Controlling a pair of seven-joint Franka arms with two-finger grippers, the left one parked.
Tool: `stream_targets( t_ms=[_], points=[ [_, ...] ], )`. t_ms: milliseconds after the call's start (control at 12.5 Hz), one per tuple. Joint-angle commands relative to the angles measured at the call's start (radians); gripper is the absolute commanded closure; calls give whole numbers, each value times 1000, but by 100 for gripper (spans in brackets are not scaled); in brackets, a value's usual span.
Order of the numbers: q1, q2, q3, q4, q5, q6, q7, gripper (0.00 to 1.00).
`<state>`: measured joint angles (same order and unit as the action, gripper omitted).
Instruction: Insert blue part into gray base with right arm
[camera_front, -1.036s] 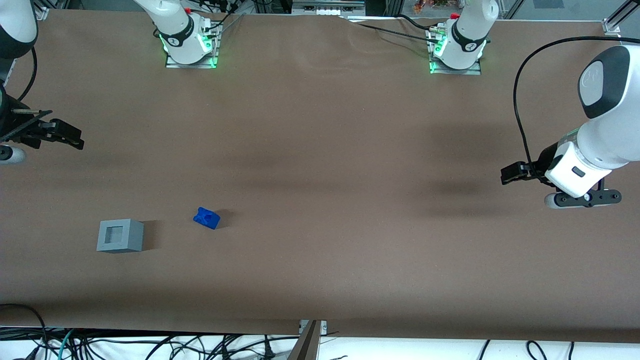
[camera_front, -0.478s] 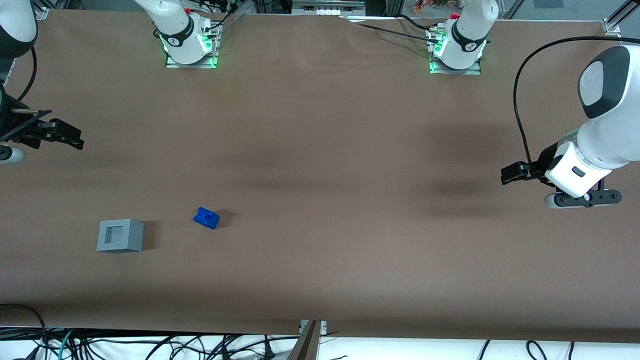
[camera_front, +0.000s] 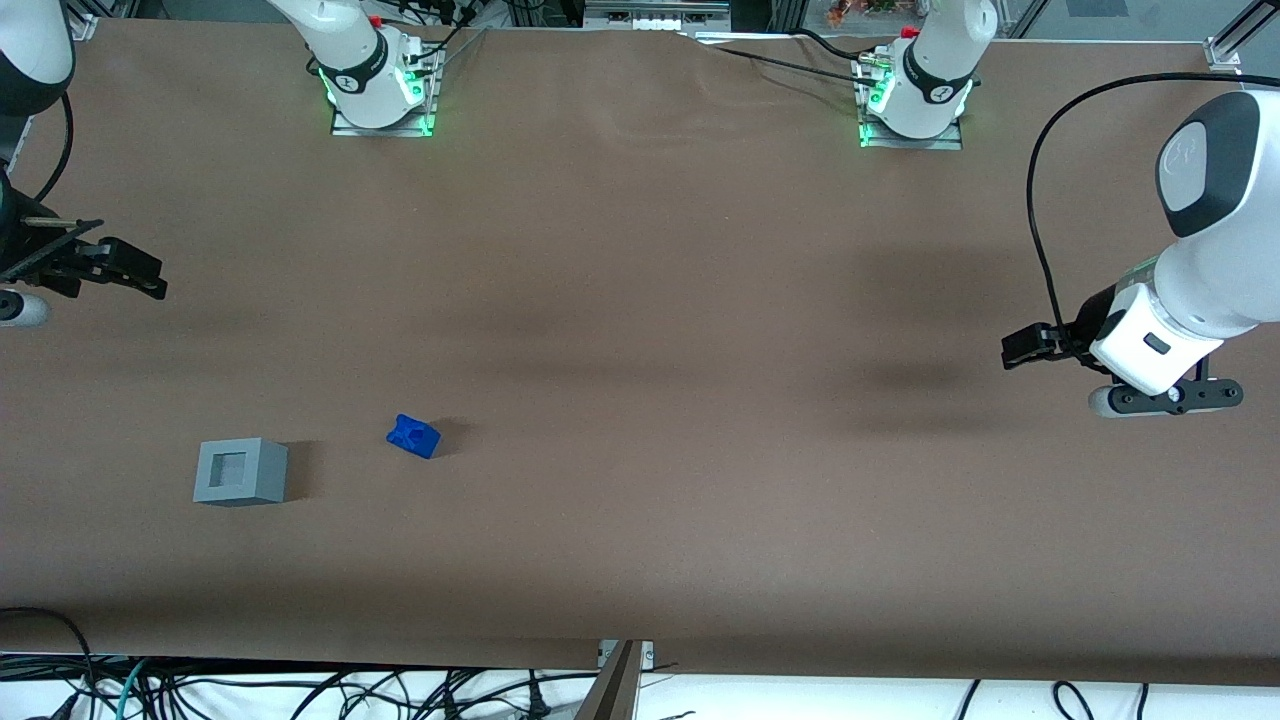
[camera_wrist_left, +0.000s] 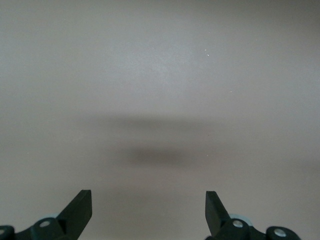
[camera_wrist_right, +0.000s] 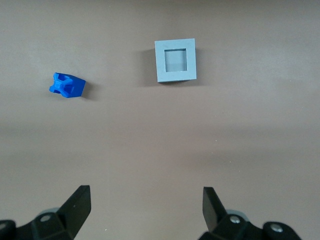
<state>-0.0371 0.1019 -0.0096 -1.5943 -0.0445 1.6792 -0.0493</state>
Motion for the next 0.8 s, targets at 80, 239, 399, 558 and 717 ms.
stream_targets(
  t_ms=[80,239,399,558,717],
  points=[
    [-4,4,3,16,12,-6,-11,1],
    [-4,4,3,17,12,-6,-11,1],
    [-4,4,3,17,14,-6,-9,1],
    [0,4,8,17,6,-4,-11,1],
    [0,4,8,17,8,-4,-11,1]
  ],
)
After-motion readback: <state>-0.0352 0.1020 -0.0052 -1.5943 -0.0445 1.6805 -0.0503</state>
